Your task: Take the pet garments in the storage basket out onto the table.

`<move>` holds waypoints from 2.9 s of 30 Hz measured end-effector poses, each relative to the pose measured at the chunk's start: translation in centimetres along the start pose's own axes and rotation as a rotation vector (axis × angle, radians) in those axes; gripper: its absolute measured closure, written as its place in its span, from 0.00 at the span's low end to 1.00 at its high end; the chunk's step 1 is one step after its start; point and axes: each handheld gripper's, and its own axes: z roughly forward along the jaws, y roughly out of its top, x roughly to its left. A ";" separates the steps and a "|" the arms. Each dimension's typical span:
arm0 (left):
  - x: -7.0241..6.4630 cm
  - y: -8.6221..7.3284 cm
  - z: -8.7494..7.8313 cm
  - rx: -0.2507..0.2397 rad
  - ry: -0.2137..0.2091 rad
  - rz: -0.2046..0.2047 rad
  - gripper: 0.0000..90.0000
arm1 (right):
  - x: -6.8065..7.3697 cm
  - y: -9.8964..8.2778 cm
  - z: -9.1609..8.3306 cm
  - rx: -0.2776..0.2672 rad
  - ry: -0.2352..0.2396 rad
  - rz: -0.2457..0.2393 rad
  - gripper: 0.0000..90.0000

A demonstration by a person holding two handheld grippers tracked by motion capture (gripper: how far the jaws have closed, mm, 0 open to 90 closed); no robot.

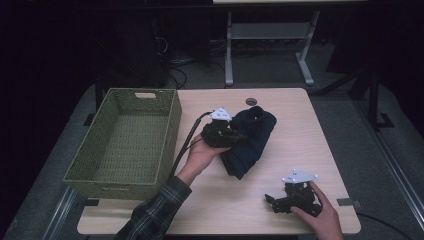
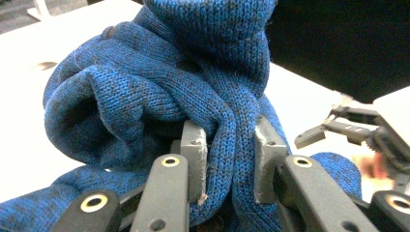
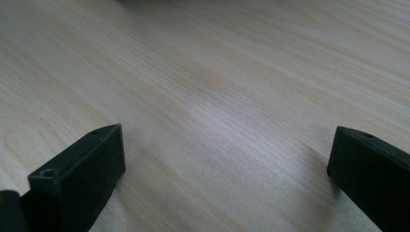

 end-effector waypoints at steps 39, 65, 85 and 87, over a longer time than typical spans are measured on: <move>0.1 -1.7 2.9 0.123 0.047 0.050 0.16 | 0.0 -0.1 -0.1 0.001 0.003 -0.003 0.00; -2.8 -8.3 -4.1 0.108 0.133 0.051 0.15 | 0.1 -0.1 -0.1 0.004 0.005 -0.001 0.00; -3.0 -13.5 -3.7 0.288 0.205 0.081 0.14 | 0.1 -0.1 -0.1 0.004 0.006 -0.002 0.00; -3.0 -13.8 -3.7 0.276 0.211 0.085 0.14 | 0.1 -0.1 -0.1 0.004 0.006 -0.001 0.00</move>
